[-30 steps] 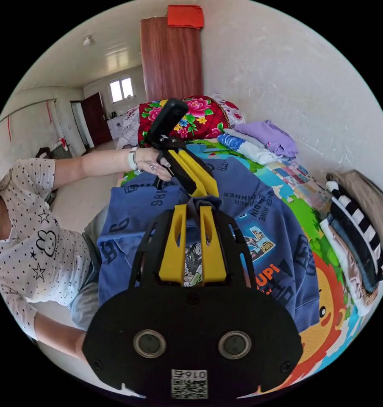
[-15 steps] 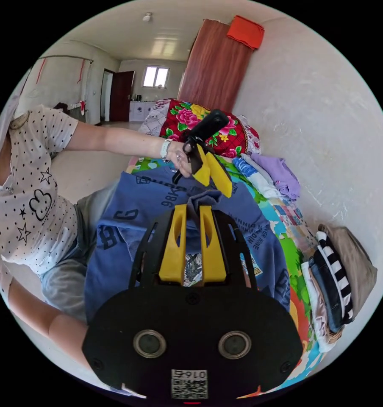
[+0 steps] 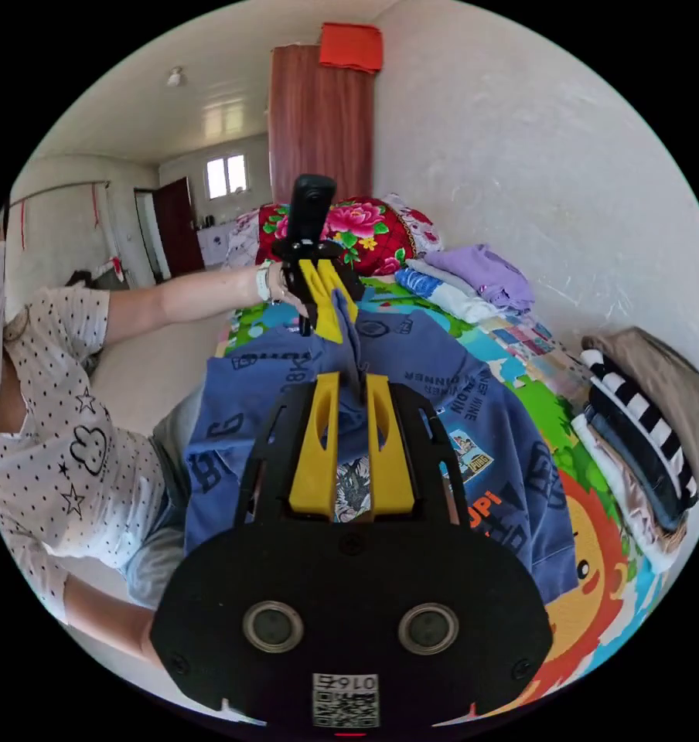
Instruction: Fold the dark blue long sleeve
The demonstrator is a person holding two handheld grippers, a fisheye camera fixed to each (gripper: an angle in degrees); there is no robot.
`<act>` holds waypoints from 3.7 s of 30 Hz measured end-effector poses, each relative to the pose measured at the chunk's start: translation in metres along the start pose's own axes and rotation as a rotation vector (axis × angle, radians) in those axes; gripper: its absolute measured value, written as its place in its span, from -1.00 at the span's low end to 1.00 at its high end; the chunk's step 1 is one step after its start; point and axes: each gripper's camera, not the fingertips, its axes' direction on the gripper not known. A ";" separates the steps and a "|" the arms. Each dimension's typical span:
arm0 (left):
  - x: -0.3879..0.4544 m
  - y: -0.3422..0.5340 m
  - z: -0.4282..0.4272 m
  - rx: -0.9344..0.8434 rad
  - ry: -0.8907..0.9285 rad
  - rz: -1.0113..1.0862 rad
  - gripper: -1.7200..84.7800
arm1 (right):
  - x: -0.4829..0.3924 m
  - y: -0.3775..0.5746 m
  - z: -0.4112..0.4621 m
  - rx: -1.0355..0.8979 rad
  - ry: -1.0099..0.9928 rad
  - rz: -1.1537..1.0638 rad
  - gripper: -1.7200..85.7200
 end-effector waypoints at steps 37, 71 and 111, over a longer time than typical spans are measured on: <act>-0.162 0.069 0.170 -0.518 -0.330 -0.417 -0.84 | 0.174 -0.018 0.139 -0.200 -0.042 0.720 -0.90; -0.197 -0.033 0.361 -0.741 -0.526 -0.403 -0.87 | 0.249 -0.001 0.168 -0.212 -0.133 0.665 -0.92; -0.147 -0.011 0.311 -0.499 -0.595 -0.355 -0.97 | 0.228 0.075 0.159 -0.173 -0.052 0.768 -0.96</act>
